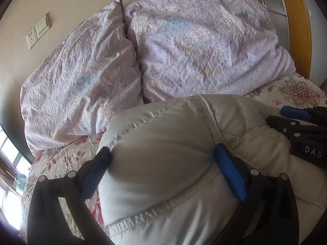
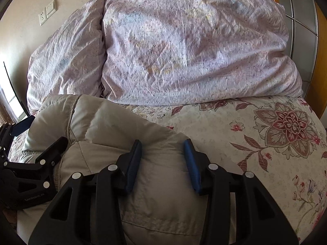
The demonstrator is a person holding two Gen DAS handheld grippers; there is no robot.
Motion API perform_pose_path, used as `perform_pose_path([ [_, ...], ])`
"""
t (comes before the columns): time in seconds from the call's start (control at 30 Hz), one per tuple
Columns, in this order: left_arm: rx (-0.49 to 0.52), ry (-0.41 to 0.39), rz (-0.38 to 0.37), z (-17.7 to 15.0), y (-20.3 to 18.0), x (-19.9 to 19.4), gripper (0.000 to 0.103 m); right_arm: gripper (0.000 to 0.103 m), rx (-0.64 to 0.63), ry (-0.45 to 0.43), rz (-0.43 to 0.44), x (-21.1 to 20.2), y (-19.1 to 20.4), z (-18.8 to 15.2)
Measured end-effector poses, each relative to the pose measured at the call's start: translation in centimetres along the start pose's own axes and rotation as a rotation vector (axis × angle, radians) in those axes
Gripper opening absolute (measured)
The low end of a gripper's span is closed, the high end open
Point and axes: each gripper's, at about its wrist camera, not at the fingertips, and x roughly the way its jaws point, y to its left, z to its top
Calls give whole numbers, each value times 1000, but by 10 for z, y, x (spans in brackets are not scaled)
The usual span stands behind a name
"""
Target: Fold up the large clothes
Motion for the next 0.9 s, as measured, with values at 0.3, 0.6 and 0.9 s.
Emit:
perform_pose_path([
  [0.3,-3,54,-11,3,1,14,101,46,-35,63,-48,14,7,6],
  [0.6,-64,-39,-275,-10,40,-84,100,46,-65,-72,187,-104,27,-17],
  [0.9,53,19,-239,-41,-1,-75,101,46,-167,19,99,-77,45,-59],
])
